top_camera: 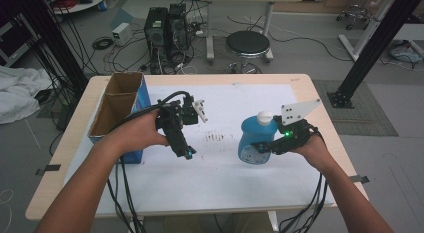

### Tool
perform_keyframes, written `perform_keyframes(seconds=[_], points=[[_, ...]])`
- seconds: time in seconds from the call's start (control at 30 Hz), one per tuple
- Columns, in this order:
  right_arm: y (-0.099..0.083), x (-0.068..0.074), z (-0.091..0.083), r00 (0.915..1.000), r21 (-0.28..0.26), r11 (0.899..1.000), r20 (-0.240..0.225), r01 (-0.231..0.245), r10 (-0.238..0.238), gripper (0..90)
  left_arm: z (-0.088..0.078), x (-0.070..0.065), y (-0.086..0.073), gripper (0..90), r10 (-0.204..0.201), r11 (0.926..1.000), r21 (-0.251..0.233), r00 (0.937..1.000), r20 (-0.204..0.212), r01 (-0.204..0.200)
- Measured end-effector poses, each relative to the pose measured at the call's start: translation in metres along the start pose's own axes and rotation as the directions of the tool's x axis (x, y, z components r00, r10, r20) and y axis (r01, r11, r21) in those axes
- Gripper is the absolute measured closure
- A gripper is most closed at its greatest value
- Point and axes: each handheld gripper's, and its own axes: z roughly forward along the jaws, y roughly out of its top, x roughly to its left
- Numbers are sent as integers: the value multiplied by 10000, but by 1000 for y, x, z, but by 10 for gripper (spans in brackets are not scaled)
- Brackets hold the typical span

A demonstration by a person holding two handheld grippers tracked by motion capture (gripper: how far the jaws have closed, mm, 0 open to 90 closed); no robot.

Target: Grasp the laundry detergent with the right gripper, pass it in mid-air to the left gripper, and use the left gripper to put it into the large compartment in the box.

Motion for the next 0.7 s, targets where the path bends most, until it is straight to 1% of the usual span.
perform_keyframes(seconds=[0.03, 0.1, 0.17, 0.23, 0.37, 0.4, 0.43, 0.47, 0.5, 0.6, 0.67, 0.7], points=[[5, 1, 5, 9999, 25, 10000, -95, 93, -93, 456, -1, -1, 3, 92, 77, 9999, 65, 10000, 6, -77], [7, 1, 7, 9998, 69, 9999, -167, 150, -149, 456, -1, -2, 5, 92, 110, 9999, 91, 9999, 47, -110], [13, 2, 15, 9989, 173, 9994, -356, 311, -305, 456, -3, -4, 10, 92, 178, 9997, 137, 9998, 91, -179], [15, 3, 18, 9986, 198, 9992, -418, 342, -333, 457, -4, -4, 11, 92, 202, 9997, 149, 9997, 103, -203], [24, 5, 30, 9960, 358, 9975, -674, 604, -579, 456, -7, -5, 17, 92, 280, 9993, 253, 9994, 187, -285], [24, 5, 30, 9960, 358, 9975, -674, 604, -579, 456, -8, -5, 18, 92, 299, 9991, 291, 9993, 219, -305], [27, 6, 34, 9951, 363, 9969, -729, 691, -663, 456, -11, -4, 22, 92, 374, 9987, 337, 9990, 259, -383], [27, 6, 34, 9951, 363, 9969, -729, 691, -663, 456, -11, -4, 22, 92, 374, 9987, 337, 9990, 259, -383], [29, 6, 36, 9947, 353, 9969, -778, 700, -670, 457, -12, -4, 25, 92, 389, 9987, 320, 9986, 363, -400], [30, 6, 39, 9947, 353, 9970, -781, 695, -666, 457, -14, -4, 30, 92, 435, 9984, 355, 9980, 452, -451], [31, 7, 42, 9942, 376, 9966, -815, 733, -701, 457, -15, -3, 35, 92, 479, 9980, 379, 9976, 503, -499], [33, 7, 45, 9935, 362, 9964, -869, 769, -735, 457, -16, -2, 40, 92, 554, 9977, 357, 9967, 594, -576]])
